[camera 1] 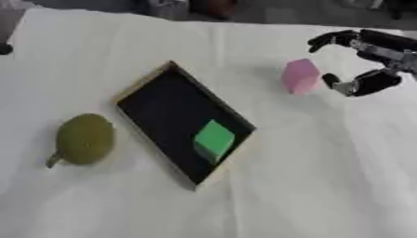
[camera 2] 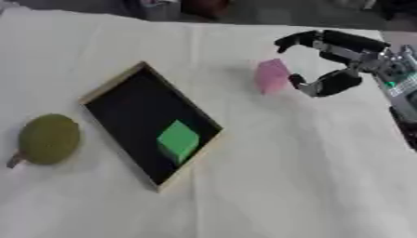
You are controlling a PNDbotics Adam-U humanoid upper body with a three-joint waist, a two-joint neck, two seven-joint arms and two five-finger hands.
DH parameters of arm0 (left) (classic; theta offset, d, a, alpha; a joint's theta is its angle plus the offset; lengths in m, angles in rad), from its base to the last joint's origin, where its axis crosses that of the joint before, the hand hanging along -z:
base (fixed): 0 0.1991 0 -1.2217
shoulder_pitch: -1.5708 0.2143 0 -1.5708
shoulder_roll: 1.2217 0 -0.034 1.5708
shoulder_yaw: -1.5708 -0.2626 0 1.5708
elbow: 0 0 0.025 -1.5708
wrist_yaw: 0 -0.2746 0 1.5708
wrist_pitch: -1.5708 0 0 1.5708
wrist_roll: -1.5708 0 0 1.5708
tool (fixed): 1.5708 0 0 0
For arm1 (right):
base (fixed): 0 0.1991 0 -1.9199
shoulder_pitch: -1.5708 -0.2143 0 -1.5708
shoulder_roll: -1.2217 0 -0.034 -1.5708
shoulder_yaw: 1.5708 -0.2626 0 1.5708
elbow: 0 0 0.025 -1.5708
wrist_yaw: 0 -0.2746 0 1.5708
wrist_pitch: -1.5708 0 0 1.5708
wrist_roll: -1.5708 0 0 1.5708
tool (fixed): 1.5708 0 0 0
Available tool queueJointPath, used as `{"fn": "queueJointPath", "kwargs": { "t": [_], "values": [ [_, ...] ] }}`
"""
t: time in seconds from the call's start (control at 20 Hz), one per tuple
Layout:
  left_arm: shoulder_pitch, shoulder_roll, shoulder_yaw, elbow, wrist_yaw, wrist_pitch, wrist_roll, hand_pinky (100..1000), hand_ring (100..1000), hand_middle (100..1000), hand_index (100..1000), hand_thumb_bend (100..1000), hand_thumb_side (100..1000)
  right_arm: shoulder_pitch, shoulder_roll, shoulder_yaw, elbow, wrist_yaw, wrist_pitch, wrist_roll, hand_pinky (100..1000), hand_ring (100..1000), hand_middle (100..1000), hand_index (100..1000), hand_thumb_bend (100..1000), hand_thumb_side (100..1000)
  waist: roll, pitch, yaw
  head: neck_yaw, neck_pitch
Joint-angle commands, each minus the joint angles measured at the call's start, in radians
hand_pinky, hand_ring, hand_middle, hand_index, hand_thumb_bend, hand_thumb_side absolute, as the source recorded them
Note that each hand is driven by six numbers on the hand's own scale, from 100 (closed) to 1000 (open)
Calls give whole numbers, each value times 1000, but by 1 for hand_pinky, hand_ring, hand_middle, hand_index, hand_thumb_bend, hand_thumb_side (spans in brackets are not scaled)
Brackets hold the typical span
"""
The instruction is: Pick up objects on the table and place them in the box.
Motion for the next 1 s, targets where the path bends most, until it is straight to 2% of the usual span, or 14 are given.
{"fn": "queueJointPath", "kwargs": {
  "t": [0.05,0.65,1.0],
  "values": [
    [-14,34,2,-17,-7,-4,-1,676,802,794,813,100,647,-26,-44,-18,-8,3,1,-4,1000,1000,833,983,100,148,2,-15,2,-4,-13],
    [-17,44,-4,-17,-11,-7,-8,673,805,797,814,100,657,-44,-57,-23,-42,16,-24,37,1000,1000,875,1000,100,154,-8,15,16,-14,11],
    [-15,45,-7,-17,-12,-3,-16,672,806,798,814,100,655,-48,-67,-23,-42,-18,-33,82,1000,1000,884,1000,100,100,-14,17,19,-12,16]
  ]
}}
